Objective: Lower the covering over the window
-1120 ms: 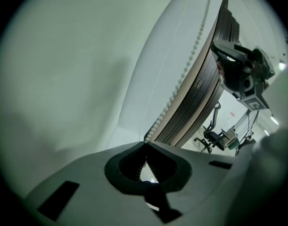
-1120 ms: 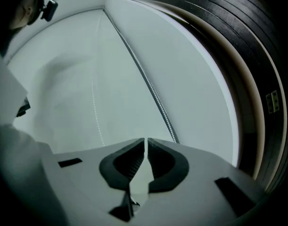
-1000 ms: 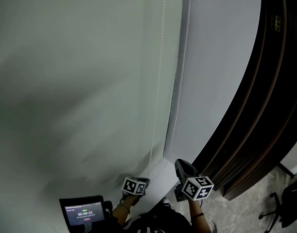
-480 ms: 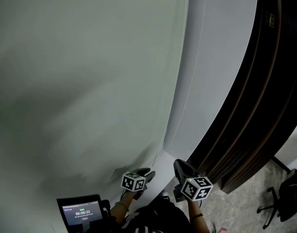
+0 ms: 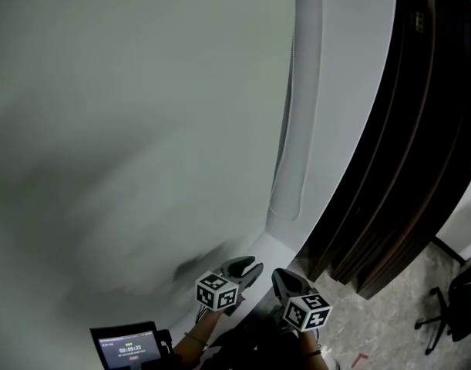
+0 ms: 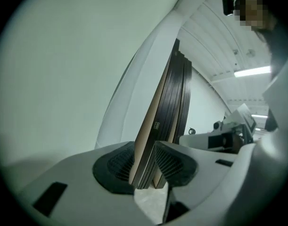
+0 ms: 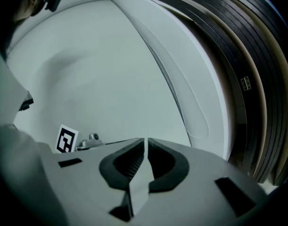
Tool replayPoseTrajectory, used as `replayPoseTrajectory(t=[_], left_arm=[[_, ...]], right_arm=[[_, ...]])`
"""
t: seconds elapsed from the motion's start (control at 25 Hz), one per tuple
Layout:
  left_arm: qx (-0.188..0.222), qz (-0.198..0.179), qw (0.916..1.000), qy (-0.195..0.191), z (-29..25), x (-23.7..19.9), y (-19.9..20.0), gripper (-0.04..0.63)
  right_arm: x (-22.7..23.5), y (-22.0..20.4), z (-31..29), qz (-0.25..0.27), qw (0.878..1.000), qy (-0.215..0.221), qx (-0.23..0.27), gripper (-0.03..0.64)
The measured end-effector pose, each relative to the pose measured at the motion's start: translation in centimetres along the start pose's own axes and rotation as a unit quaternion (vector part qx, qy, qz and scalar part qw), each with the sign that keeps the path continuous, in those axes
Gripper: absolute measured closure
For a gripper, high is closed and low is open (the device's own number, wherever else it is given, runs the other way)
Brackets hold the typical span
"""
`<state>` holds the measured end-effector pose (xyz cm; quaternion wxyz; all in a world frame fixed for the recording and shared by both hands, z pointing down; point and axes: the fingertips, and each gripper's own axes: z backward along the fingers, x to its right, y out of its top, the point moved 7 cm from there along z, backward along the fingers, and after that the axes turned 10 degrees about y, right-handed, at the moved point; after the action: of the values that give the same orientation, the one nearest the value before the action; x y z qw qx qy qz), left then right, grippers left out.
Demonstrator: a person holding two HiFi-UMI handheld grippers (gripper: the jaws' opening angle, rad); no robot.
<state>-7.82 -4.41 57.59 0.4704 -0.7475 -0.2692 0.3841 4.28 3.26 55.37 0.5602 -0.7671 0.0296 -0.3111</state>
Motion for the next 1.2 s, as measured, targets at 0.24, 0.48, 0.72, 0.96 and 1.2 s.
replayPoseTrajectory(t=[0.24, 0.48, 0.72, 0.96, 1.2], left_arm=[[0.066, 0.002, 0.9978, -0.008, 2.0, 2.3, 3.8, 0.476], [0.126, 0.008, 0.9920, -0.003, 4.5, 6.8, 4.9, 0.477], [0.149, 0.023, 0.9885, 0.005, 6.8, 12.5, 4.2, 0.477], [0.144, 0.020, 0.9894, -0.007, 6.5, 14.3, 4.5, 0.477], [0.132, 0.027, 0.9909, 0.008, 6.8, 13.9, 3.4, 0.477]], right_arm=[[-0.7, 2.0, 0.8, 0.025, 0.999, 0.008, 0.032, 0.603], [-1.9, 3.6, 5.4, 0.057, 0.996, -0.003, 0.075, 0.603], [-4.7, 4.1, 12.1, 0.052, 0.995, 0.008, 0.084, 0.603], [-4.2, 4.1, 12.4, 0.063, 0.996, 0.001, 0.063, 0.603], [-4.3, 3.2, 11.0, 0.067, 0.997, 0.012, 0.035, 0.603]])
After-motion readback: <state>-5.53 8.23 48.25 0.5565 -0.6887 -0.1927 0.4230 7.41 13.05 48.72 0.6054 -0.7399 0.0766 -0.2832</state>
